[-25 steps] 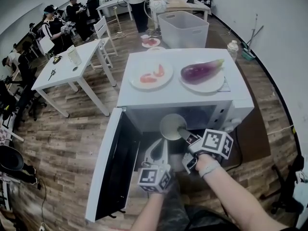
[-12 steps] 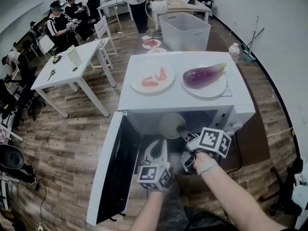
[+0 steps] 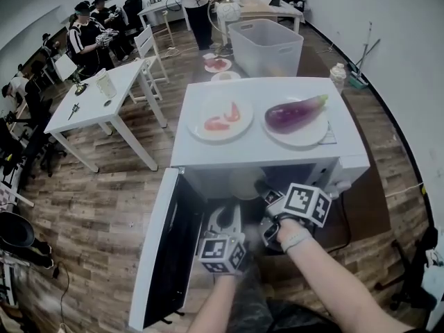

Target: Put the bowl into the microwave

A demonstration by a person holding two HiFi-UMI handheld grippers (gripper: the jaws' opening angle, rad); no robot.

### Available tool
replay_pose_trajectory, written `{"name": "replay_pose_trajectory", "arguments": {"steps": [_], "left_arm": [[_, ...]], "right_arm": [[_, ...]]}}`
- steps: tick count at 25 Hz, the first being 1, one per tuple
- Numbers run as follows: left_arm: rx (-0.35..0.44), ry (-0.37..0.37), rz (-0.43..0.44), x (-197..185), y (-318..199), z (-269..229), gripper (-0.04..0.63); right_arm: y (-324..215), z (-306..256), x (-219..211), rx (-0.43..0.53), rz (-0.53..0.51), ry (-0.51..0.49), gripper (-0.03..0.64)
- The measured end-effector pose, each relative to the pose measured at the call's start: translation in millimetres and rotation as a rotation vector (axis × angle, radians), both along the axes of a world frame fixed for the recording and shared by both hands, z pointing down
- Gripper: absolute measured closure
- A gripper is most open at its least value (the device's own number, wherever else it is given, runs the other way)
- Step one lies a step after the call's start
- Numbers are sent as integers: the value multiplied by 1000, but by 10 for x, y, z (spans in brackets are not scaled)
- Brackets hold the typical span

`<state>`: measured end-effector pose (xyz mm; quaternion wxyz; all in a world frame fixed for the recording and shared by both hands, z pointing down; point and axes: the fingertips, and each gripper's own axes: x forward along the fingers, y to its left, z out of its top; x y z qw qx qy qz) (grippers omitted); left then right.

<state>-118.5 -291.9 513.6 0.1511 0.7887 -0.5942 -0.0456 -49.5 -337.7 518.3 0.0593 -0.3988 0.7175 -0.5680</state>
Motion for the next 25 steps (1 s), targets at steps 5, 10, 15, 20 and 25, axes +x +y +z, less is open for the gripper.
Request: {"name": "replay_pose_trajectory", "arguments": {"steps": [5,10,15,20,25], "left_arm": [[0,8,-1,-17,-56,-27,604],[-2,6,5,-2,-105,-29,604],[10,3,15,35,-139,-71,604],[17,4,22,73,-189,-108,604],[12,5,23,84,-194,-86,604]], "right_arm": [[-56,-3,0,14,16,10,485],[-125,-28,13,72,-4,70,482],[-139,7,62,88,5,83,482],[-183,7,113,86,19,86,477],[-203,7,142,89,31,85,477]]}}
